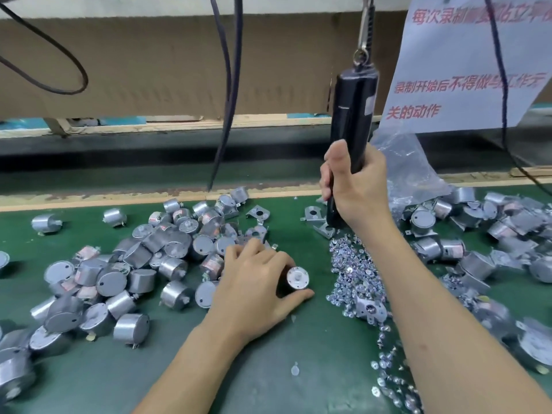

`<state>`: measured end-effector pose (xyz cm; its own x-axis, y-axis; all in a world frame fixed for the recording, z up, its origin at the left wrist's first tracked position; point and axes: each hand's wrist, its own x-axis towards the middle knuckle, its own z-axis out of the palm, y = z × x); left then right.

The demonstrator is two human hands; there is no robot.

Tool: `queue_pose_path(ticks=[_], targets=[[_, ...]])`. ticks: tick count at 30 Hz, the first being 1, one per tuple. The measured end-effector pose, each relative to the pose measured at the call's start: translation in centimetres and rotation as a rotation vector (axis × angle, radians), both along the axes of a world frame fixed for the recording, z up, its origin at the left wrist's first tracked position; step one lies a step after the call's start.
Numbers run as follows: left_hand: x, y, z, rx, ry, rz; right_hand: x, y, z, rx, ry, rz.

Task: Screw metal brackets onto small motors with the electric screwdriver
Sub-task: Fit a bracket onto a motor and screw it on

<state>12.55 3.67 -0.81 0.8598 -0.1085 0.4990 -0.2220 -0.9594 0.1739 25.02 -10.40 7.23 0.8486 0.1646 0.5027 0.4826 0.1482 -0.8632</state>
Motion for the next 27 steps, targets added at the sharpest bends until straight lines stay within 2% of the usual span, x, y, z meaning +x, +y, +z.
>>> queue_pose_path(ticks=[12,19,24,27], targets=[[-1.0,0.0,0.3,-0.028,0.054,0.061,0.6,0.0,-0.9,0.013,0.001,-0.043],[-0.8,0.0,0.3,-0.18,0.01,0.191,0.7,0.1,-1.3,0.009,0.028,-0.076],[-0.4,0.5,0.0,-0.091,-0.01,0.336,0.9,0.0,-1.4,0.006,0.033,-0.09],[-0.3,0.7,-0.2,-0.063,-0.01,0.35,0.8,0.1,-1.4,0.014,0.038,-0.087]])
